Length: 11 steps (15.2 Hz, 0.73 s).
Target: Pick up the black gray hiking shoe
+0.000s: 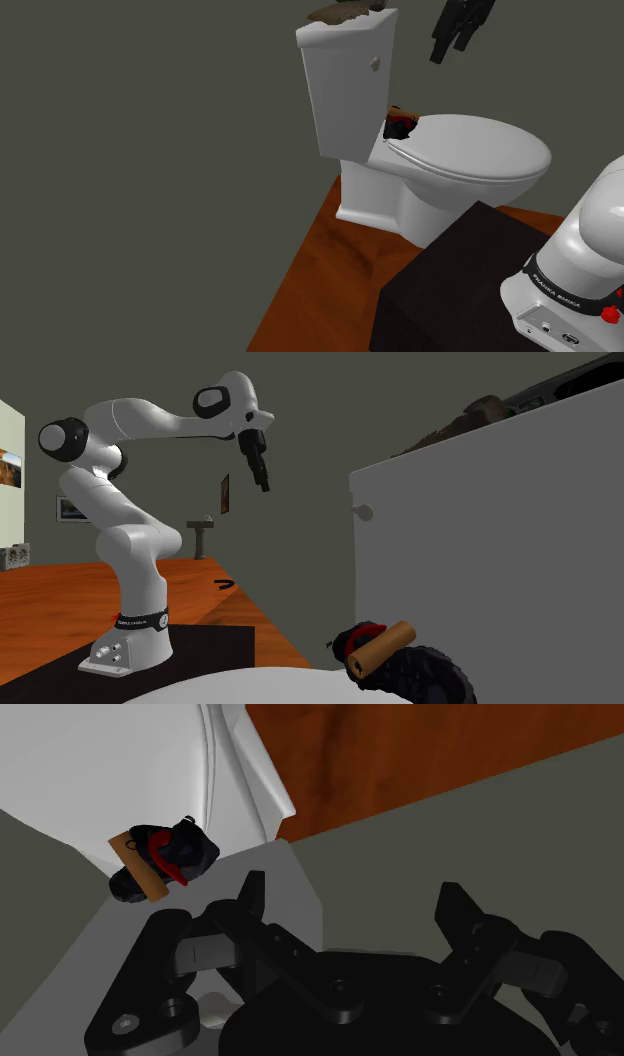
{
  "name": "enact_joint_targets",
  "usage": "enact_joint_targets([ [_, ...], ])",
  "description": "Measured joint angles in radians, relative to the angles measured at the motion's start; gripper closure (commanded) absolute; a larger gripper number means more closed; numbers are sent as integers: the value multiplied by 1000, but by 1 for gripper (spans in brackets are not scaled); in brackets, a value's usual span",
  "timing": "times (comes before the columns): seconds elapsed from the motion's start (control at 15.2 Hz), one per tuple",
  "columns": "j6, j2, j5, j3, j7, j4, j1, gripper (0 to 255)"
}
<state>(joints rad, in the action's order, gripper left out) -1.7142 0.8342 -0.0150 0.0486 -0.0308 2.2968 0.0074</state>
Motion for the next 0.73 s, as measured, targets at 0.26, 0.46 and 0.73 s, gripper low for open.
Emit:
enact_joint_targets([
  [0.26, -28, -22, -7, -64, -74, 13, 3, 0],
  [0.46, -71, -62, -15, -157, -185, 30, 8, 0],
  [0.73, -117, -150, -14, -280, -338, 11, 21, 0],
])
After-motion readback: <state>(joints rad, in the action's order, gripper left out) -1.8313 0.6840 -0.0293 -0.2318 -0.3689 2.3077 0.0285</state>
